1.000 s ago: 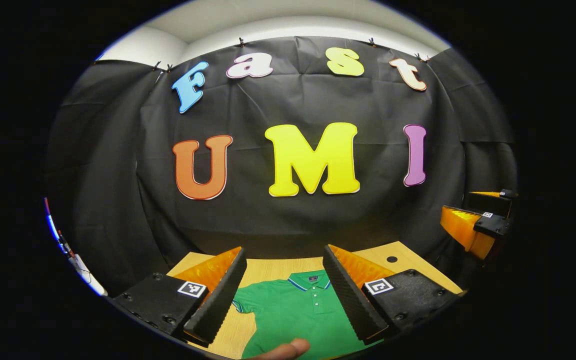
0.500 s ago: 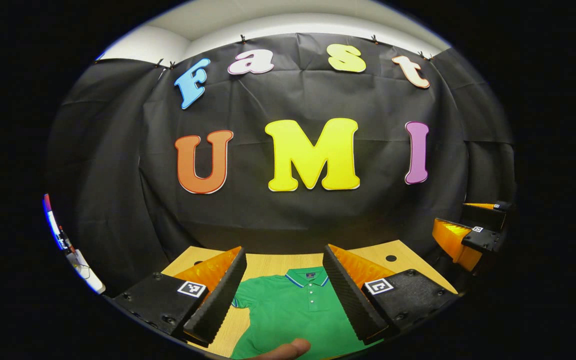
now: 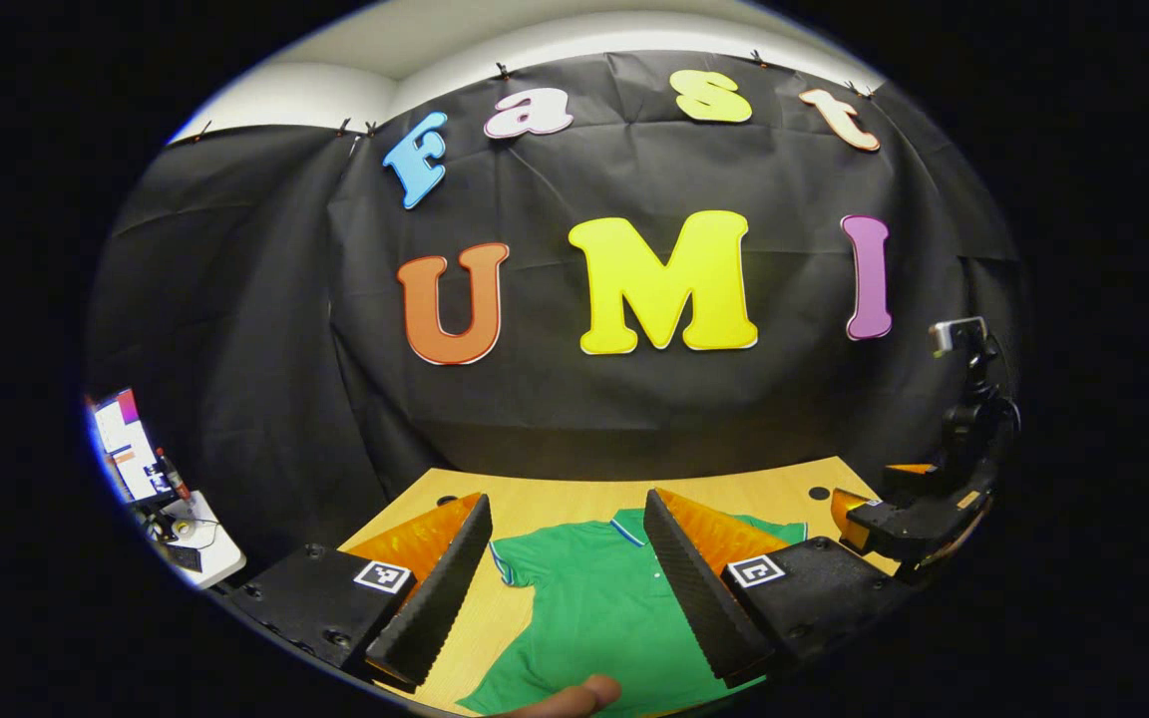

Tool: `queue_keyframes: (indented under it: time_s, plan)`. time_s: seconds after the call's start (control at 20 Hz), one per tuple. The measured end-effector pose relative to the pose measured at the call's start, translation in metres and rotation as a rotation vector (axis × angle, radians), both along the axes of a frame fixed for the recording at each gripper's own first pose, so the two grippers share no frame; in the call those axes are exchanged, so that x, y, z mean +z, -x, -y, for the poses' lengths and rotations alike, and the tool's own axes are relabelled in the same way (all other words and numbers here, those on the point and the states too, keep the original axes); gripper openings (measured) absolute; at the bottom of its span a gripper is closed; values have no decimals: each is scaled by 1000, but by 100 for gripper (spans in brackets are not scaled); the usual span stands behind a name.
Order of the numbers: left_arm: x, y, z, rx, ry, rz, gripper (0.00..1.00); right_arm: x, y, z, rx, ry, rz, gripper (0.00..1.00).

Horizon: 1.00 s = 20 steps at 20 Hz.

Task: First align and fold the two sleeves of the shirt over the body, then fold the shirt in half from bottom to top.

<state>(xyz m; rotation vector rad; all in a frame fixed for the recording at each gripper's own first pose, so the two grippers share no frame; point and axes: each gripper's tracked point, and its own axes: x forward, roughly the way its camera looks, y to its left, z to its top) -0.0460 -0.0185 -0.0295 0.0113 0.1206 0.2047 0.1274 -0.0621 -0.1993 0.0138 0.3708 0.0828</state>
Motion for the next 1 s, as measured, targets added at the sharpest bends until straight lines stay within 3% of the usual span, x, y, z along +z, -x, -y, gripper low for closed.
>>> queue_keyframes:
  time_s: [0.2,0.35,0.5,0.55,0.6,0.65,0.75,0.8,0.85,0.9,1.0]
  plan:
    - [-12,21,2,66,23,-34,99,-113,-39,19,-46,-71,-272,98]
    - [-25,41,2,119,39,-75,99,-169,-77,35,-112,-103,-375,95]
    - [-31,57,2,149,33,-96,99,-204,-92,27,-100,-142,-470,93]
    - [-32,60,3,151,29,-104,99,-209,-97,28,-111,-141,-474,87]
    - [-34,61,3,153,19,-112,99,-212,-101,26,-109,-145,-477,69]
    - [-36,61,2,151,14,-119,99,-213,-102,20,-98,-162,-488,62]
    - [-40,63,5,146,15,-132,99,-214,-105,14,-94,-186,-511,61]
    - [-39,63,5,146,15,-131,99,-217,-108,17,-114,-185,-521,54]
    - [-38,63,7,144,15,-130,99,-217,-108,14,-119,-204,-531,35]
    - [-38,60,9,135,11,-130,99,-215,-107,12,-123,-222,-550,22]
    - [-34,56,11,125,-4,-129,99,-214,-109,12,-118,-249,-564,21]
